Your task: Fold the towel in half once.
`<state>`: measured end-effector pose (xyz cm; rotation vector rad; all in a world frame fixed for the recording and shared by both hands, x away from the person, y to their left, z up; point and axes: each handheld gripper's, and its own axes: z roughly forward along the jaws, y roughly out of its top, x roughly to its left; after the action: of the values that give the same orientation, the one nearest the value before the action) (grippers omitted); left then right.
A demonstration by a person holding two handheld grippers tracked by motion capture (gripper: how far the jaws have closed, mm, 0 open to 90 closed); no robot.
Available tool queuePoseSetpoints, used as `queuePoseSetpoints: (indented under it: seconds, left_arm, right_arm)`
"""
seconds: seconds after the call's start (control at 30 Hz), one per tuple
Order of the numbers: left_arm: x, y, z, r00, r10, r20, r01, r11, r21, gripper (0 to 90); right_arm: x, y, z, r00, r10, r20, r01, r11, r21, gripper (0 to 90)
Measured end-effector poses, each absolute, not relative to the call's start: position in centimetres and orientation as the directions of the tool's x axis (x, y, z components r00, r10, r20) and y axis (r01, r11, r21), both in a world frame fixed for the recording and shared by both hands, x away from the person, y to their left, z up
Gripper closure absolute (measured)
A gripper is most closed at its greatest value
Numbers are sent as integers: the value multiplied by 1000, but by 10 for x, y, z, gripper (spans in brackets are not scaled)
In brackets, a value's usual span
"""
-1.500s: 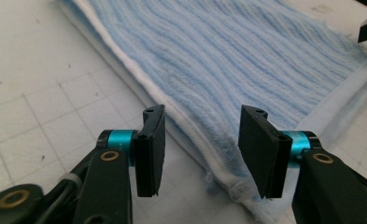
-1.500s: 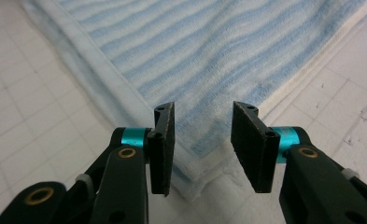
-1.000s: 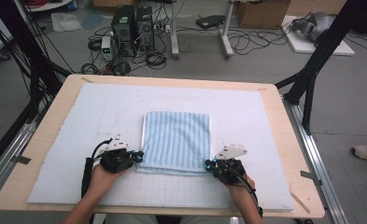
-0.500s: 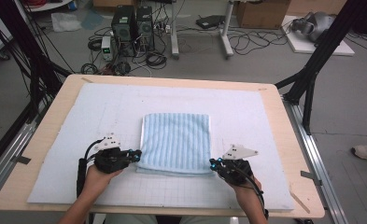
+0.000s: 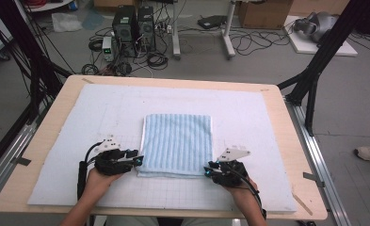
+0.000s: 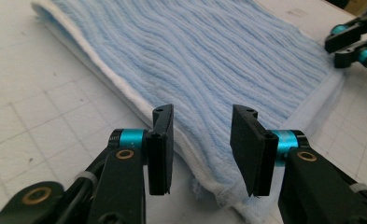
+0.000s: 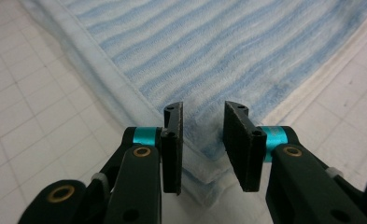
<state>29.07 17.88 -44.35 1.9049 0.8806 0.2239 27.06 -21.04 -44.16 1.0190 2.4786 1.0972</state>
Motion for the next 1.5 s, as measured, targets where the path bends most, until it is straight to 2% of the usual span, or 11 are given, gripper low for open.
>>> queuePoseSetpoints:
  seconds: [0.07, 0.13, 0.5, 0.7, 0.87, 1.0, 1.1, 1.23, 1.37, 1.4, 1.5]
  left_arm:
    - [290, 177, -444, 729, 652, -210, 473, -258, 843, 605]
    - [290, 177, -443, 733, 650, -201, 466, -265, 844, 612]
    - [286, 180, -443, 717, 662, -219, 493, -259, 831, 570]
    - [280, 177, -445, 728, 652, -213, 489, -276, 827, 580]
    - [281, 171, -451, 728, 658, -194, 500, -315, 807, 682]
    - [279, 165, -451, 730, 668, -146, 481, -349, 805, 846]
    - [279, 165, -449, 734, 665, -139, 470, -350, 810, 868]
    - [277, 169, -441, 748, 643, -164, 447, -305, 841, 870]
    - [275, 175, -433, 751, 630, -200, 436, -245, 866, 870]
    - [275, 175, -432, 750, 630, -204, 436, -238, 868, 870]
    - [275, 175, -432, 756, 618, -217, 441, -235, 866, 870]
  right_arm:
    - [272, -208, -443, -740, 670, 63, 494, 478, 727, 837]
    - [270, -206, -441, -755, 656, 26, 471, 513, 718, 882]
    - [265, -223, -429, -736, 675, 48, 474, 463, 749, 877]
    - [266, -220, -429, -741, 670, 43, 466, 467, 751, 797]
    - [269, -221, -433, -722, 691, 46, 492, 466, 735, 702]
    - [271, -220, -438, -715, 696, 67, 509, 453, 732, 712]
    - [272, -219, -440, -715, 696, 63, 513, 462, 724, 763]
    - [271, -218, -438, -731, 681, 45, 490, 477, 730, 893]
    - [270, -219, -435, -731, 681, 45, 480, 466, 743, 893]
    - [270, -219, -434, -730, 682, 48, 478, 459, 749, 876]
    - [270, -219, -433, -708, 704, 50, 489, 438, 754, 660]
